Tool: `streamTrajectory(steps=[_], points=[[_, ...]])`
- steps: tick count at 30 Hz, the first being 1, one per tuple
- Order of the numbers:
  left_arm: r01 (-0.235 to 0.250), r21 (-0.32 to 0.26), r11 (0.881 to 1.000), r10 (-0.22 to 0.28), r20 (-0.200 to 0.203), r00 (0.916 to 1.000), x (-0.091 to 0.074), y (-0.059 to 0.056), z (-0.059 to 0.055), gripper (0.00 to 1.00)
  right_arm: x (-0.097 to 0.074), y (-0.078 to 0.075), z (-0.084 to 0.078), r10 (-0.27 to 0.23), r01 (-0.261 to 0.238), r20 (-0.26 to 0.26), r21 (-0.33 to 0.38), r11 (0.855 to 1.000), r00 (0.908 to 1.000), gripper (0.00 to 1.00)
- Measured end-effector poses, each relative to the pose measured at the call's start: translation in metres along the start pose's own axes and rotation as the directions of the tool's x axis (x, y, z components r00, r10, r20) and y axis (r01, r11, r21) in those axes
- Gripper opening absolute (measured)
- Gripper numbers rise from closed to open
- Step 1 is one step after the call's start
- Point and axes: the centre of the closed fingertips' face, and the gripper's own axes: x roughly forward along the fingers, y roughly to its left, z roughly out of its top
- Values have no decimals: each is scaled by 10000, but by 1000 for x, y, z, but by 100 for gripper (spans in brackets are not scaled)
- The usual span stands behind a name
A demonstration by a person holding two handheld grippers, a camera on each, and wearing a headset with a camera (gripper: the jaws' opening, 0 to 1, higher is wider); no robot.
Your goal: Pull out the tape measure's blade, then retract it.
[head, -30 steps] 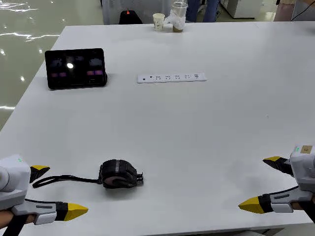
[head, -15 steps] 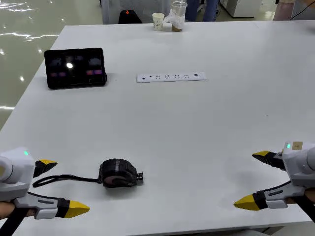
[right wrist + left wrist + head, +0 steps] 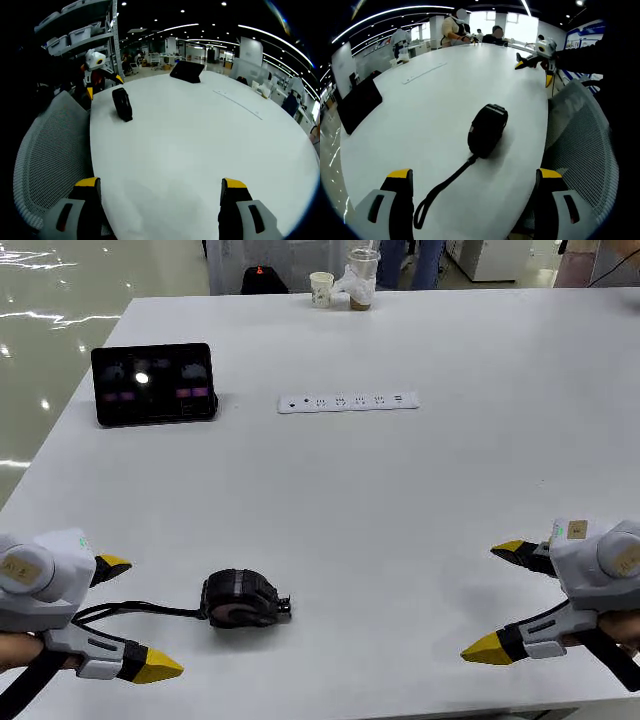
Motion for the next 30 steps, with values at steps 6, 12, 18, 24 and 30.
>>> streamTrajectory(steps=[6,12,18,24,30], points=[[263,713,9971,-248,-221,9994,5,-2,7,98,4,-2,9,113,-110,67,-383,9992,9999,99],[482,1506,9874,-383,-678,9970,9,-2,8,99,10,-4,11,267,-269,-43,-569,9980,9996,99],[652,1878,9800,-475,-974,9941,14,1,13,99,18,0,16,546,-552,-106,-802,9952,9985,99],[833,2097,9742,-599,-1159,9915,19,4,20,99,29,4,24,712,-728,-187,-1104,9912,9973,99],[1031,2426,9646,-745,-1244,9894,24,1,27,99,37,5,31,833,-844,-138,-1272,9883,9964,99]])
